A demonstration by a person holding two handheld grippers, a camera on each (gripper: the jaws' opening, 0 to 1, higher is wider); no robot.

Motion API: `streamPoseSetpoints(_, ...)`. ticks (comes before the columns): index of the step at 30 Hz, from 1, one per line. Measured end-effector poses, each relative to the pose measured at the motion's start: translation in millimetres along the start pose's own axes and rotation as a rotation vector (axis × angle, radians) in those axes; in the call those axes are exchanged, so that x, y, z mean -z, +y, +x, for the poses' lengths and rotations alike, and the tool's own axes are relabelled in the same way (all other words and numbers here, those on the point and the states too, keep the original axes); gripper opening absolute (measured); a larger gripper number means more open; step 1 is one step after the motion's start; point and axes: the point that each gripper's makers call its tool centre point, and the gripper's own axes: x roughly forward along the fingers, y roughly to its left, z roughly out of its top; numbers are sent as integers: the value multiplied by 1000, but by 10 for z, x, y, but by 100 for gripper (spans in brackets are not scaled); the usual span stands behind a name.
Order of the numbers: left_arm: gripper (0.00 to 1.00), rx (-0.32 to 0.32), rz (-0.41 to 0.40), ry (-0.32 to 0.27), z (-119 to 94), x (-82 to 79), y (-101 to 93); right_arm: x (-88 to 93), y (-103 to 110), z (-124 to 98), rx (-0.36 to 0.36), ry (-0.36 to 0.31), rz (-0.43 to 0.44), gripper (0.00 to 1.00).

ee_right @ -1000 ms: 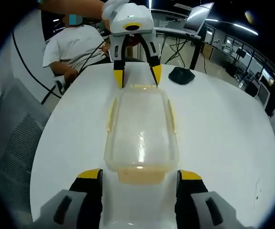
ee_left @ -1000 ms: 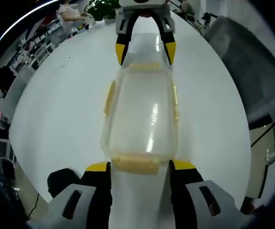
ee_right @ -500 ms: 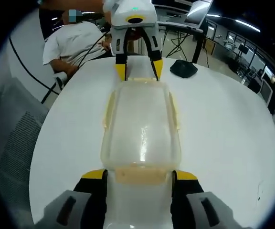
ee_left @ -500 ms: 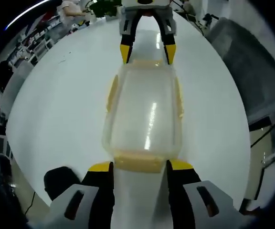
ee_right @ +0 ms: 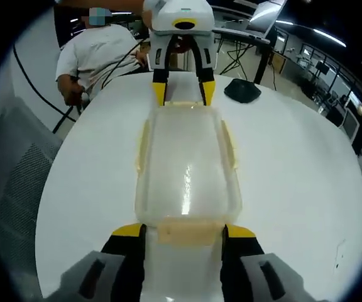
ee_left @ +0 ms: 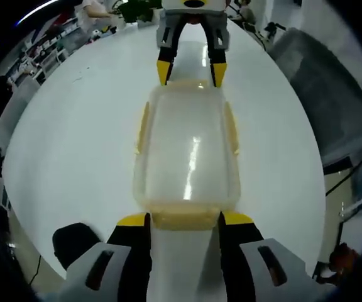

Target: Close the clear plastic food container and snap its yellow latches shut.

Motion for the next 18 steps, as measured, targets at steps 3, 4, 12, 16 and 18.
streamPoseSetpoints(3, 40, 0, -2, 5, 3, 9, 8, 3, 6, -1, 1, 4, 0, 45)
streamPoseSetpoints(4, 40, -1, -4, 5, 0, 8, 5, 6, 10, -3, 1, 7, -2, 45)
streamPoseSetpoints(12, 37, -2, 19, 10, -6, 27, -14, 23, 31, -5, 4, 21, -2, 37)
streamPoseSetpoints(16, 37, 5, 8, 12, -4, 22, -7, 20, 45, -8, 5, 25, -2, 36)
streamPoseSetpoints(18, 37, 6, 6, 7, -9, 19, -7, 17, 62, 0, 8, 32, 1, 36)
